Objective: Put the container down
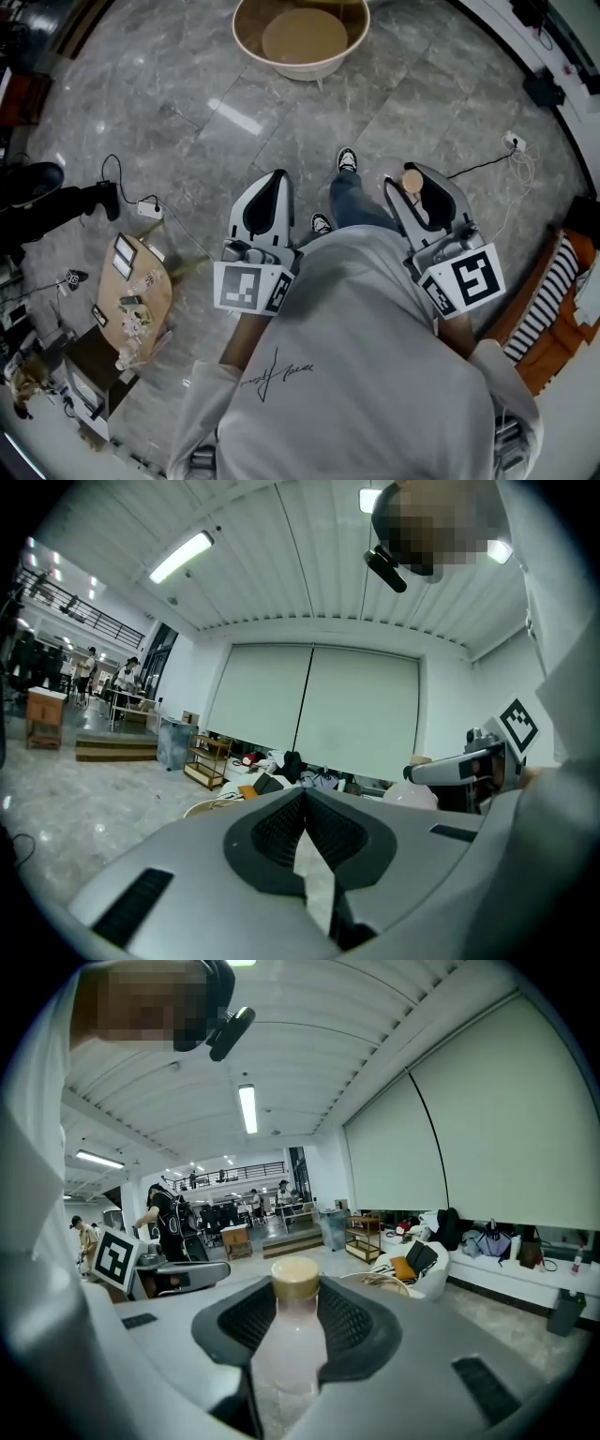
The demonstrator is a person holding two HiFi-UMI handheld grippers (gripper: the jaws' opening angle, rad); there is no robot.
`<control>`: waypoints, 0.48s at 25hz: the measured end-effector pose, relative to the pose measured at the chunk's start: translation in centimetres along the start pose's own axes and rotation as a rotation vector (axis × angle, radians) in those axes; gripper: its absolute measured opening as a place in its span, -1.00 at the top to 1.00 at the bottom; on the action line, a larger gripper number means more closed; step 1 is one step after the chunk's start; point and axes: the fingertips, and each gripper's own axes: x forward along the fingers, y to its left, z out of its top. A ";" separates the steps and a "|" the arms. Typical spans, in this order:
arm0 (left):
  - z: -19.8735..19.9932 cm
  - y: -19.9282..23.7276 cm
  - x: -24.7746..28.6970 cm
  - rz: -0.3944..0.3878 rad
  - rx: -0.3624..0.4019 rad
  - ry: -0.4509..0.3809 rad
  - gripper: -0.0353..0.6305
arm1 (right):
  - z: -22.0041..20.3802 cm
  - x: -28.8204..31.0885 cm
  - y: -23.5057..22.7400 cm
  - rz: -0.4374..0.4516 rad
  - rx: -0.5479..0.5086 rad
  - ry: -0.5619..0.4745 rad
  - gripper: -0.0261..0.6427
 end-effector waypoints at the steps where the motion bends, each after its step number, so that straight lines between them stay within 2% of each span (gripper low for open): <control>1: 0.1 0.4 1.0 0.007 0.000 0.003 0.84 | 0.1 0.6 -0.9 0.009 0.005 0.004 0.48; 7: 0.2 1.4 6.9 0.007 0.023 0.066 0.84 | 0.6 3.8 -5.5 0.050 0.037 0.027 0.48; 12: 1.5 1.7 11.1 0.020 0.033 0.074 0.84 | 1.6 6.1 -9.1 0.070 0.050 0.020 0.48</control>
